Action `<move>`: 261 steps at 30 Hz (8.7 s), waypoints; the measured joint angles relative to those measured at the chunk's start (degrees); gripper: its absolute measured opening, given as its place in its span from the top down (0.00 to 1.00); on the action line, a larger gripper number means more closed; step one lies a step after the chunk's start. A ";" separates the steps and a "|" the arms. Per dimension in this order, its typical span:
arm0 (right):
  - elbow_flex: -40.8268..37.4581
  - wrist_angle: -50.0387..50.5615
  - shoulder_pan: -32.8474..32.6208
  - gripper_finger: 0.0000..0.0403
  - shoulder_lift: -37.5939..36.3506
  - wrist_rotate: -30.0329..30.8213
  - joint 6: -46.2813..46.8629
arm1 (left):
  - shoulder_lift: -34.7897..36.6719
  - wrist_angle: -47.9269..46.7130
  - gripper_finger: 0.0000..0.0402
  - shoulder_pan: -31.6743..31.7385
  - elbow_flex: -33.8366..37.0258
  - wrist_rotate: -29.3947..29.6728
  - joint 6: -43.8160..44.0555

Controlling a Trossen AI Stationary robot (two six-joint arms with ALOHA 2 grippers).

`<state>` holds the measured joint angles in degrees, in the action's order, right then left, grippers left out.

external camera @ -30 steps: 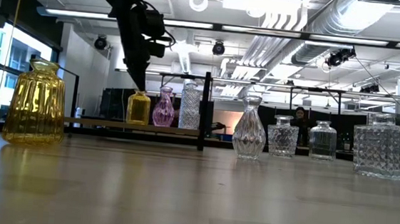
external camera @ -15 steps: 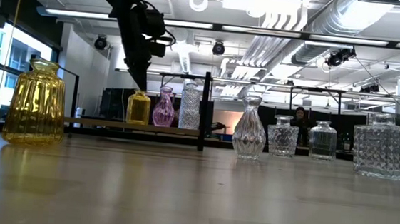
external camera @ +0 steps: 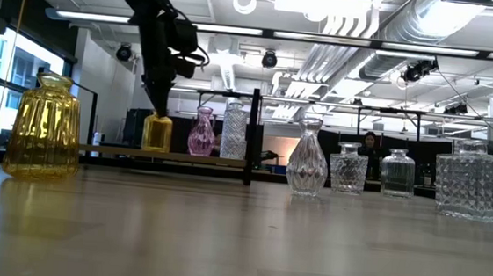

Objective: Sort vases onto shelf
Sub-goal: Put the yellow vase in the top left corner of the shelf, then put the pink vase on the shelf aligned with the other pink vase

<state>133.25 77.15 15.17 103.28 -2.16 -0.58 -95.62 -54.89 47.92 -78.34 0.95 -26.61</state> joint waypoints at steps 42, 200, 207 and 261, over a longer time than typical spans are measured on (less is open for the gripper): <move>0.00 0.17 -0.23 0.90 0.01 0.02 0.15 | 6.60 -4.33 0.62 8.13 5.37 -5.40 2.53; 0.00 -3.67 -2.81 0.90 0.02 0.51 0.10 | 15.83 -11.03 1.00 8.24 5.43 -13.08 3.43; 0.00 -4.30 -2.92 0.90 0.02 3.89 -2.04 | 25.01 -11.00 1.00 -0.94 5.43 -21.64 11.66; 0.00 3.45 -3.23 0.90 0.04 -0.23 -6.99 | 44.86 -11.37 0.43 -62.03 33.68 -18.26 62.03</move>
<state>133.25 80.60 11.95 103.33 -2.39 -7.57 -50.77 -66.26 -14.11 -44.66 -17.31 35.42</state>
